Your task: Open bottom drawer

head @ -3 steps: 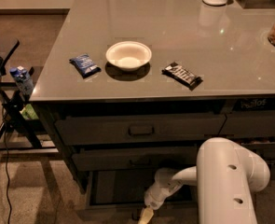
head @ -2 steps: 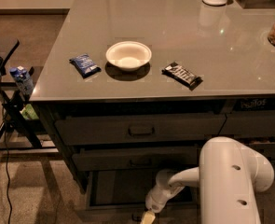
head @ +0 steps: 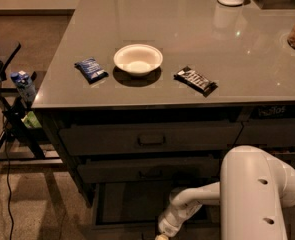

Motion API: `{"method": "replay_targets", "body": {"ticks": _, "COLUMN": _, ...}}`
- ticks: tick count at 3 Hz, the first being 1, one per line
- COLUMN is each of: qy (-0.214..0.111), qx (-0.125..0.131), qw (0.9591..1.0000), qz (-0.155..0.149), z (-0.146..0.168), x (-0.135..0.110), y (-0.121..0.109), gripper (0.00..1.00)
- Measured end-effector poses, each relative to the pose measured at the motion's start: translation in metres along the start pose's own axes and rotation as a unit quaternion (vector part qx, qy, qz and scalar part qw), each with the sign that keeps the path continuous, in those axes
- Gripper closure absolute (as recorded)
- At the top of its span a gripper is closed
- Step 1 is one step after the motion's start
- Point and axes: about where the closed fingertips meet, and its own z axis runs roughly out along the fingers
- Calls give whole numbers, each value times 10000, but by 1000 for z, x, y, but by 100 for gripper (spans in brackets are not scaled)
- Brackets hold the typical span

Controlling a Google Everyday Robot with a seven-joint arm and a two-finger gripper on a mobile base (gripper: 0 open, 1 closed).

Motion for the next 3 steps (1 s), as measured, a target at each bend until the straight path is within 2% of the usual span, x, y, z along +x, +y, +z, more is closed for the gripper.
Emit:
{"method": "replay_targets", "body": {"ticks": 1, "qy": 0, "qx": 0, "qw": 10000, "qz": 0, "z": 0, "x": 0, "y": -1, "gripper": 0}}
{"method": "replay_targets", "body": {"ticks": 2, "qy": 33, "qx": -197, "qw": 9997, "qz": 108, "z": -4, "x": 26, "y": 47, "gripper": 0}}
{"method": "replay_targets", "body": {"ticks": 3, "qy": 33, "qx": -198, "qw": 9997, "qz": 108, "z": -4, "x": 26, "y": 47, "gripper": 0}}
